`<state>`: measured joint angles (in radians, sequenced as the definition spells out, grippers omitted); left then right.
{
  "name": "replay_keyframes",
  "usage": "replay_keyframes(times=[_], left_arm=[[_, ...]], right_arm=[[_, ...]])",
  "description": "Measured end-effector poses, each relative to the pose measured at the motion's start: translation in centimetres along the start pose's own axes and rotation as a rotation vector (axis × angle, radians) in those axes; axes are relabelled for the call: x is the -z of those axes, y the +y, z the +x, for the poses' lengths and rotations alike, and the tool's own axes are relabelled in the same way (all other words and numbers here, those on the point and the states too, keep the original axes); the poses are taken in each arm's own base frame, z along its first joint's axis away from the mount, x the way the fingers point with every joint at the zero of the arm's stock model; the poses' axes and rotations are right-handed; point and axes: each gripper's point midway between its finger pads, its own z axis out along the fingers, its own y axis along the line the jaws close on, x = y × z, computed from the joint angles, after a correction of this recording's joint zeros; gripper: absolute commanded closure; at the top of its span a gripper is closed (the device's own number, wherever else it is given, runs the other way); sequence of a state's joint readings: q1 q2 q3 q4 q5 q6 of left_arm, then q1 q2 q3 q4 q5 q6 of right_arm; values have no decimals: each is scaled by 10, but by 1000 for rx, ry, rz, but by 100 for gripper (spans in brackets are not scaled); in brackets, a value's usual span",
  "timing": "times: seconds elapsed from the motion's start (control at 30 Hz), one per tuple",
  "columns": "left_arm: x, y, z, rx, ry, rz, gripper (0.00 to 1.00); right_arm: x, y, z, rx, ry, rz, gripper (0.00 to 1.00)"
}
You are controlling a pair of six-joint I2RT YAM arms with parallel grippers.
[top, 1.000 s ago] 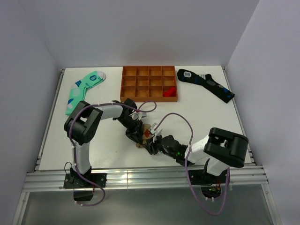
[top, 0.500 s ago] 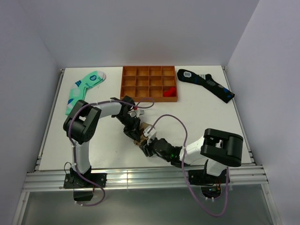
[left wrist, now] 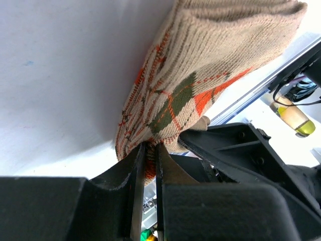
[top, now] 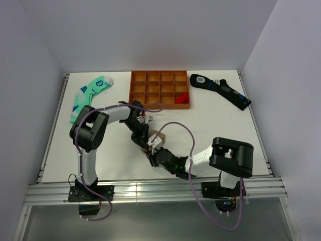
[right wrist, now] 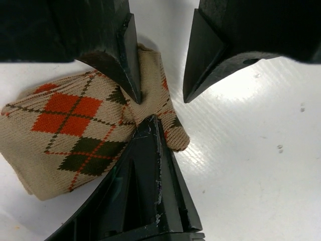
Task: Roll the socks
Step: Roll the sock at the center of the board.
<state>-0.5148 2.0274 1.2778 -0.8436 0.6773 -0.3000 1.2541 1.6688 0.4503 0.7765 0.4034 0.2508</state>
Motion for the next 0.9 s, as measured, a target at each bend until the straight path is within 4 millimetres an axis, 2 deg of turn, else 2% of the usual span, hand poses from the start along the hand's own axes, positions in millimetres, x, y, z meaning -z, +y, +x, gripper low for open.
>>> replay_keyframes(times=[0.17,0.23,0.27,0.3,0.4,0.47,0.6,0.77,0.9], left_arm=[[2,1,-2,1,-6,-8,100],[2,2,-3,2,-8,-14,100],[2,2,-3,2,-9,-15,100],[2,2,-3,2,-9,-15,100],[3,3,-4,4,-12,-18,100],[3,3,-4,6,-13,-17,100],[3,3,-4,9,-15,-16,96],[2,3,-5,31,-35,-4,92],[4,1,-6,39,-89,12,84]], right_arm=[[-7,-1,-1,31,37,59,58],[-8,-1,-2,45,51,80,64],[-9,-3,-1,52,58,92,71],[-9,-5,-1,59,65,106,87],[-11,-6,-1,66,81,131,86],[-12,-5,-1,68,87,137,90],[-10,-6,0,38,89,132,91],[-7,-8,1,-96,69,53,90],[-7,-9,-1,-207,60,-28,90]])
